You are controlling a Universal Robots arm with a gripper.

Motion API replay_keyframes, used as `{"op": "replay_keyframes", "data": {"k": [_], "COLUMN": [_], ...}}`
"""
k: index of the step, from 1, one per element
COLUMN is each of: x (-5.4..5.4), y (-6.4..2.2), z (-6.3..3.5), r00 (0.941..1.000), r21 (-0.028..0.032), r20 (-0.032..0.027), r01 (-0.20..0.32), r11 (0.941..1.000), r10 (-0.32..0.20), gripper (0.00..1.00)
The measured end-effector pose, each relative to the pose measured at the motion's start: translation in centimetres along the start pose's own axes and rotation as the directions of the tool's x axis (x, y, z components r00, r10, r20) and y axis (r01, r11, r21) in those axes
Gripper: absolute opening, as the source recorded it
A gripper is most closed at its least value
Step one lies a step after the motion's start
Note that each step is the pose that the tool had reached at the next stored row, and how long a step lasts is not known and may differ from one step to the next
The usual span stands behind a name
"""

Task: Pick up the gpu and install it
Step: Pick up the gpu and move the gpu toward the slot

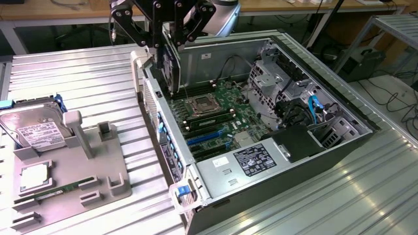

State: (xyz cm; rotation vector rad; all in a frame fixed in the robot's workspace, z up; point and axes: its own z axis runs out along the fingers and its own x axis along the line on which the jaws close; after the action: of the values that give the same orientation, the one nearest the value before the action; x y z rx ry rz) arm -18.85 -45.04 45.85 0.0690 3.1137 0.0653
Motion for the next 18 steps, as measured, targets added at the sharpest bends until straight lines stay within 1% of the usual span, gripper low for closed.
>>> {"op": "replay_keyframes", "data": {"k": [9,14,18], "x": [-1.1,-2.2,-2.7], "y": [0.05,0.10,0.12], "z": [0.03,0.06,0.08], "r00": [1.0000,1.0000,1.0000], "r21": [-0.0001,0.0000,0.0000], "r20": [0.0000,0.0000,0.0000], "r01": [0.000,0.000,0.000], "r11": [1.0000,1.0000,1.0000], "r10": [0.000,0.000,0.000], "gripper": [0.28,0.28,0.28]}}
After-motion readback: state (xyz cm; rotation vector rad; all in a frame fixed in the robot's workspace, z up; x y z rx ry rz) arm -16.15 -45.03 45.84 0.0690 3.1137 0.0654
